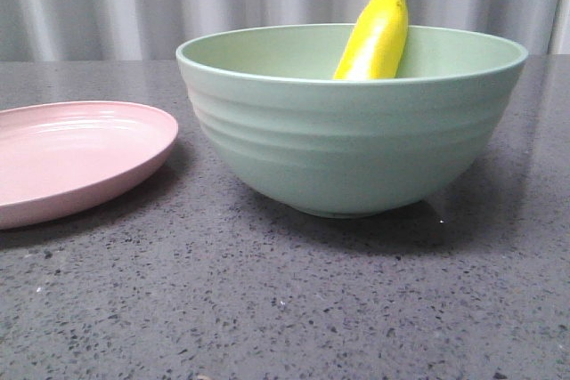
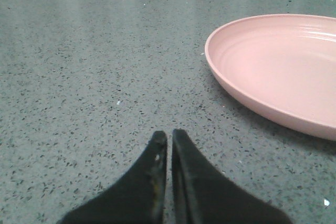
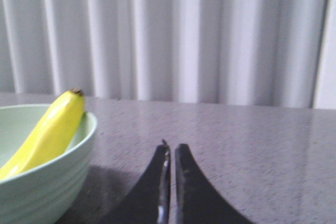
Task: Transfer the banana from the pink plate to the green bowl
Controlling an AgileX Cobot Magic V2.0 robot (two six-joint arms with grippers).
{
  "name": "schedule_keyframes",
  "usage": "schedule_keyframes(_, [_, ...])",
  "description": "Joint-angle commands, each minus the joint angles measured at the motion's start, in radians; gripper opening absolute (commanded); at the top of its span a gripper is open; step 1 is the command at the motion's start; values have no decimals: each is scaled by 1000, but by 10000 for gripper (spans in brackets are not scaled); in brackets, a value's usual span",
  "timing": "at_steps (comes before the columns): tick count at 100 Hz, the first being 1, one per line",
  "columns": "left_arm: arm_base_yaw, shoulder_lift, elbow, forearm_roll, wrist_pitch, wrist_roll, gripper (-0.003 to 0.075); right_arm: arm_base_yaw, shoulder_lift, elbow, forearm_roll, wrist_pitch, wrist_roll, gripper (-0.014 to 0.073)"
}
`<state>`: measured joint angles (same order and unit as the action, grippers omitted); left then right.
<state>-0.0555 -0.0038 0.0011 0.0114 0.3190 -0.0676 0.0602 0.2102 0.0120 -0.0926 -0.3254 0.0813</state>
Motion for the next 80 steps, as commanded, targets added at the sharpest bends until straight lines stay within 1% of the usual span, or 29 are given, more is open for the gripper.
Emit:
schedule_keyframes(1, [6, -28, 10, -1, -59, -1, -20, -51, -40, 19, -11, -13, 1, -71])
schedule_keyframes(15, [6, -28, 10, -1, -59, -1, -20, -115, -136, 19, -11, 169, 1, -71])
schedule_keyframes(33, [6, -28, 10, -1, -59, -1, -20, -139, -245, 19, -7, 378, 1, -71])
schedule_keyframes(52, [6, -28, 10, -1, -59, -1, -20, -144, -244, 19, -7, 584, 1, -71])
schedule_keyframes(59, [6, -28, 10, -1, -59, -1, -20, -144, -244, 19, -7, 629, 1, -71])
schedule_keyframes(80, [6, -28, 10, -1, -59, -1, -20, -144, -244, 19, -7, 627, 1, -71])
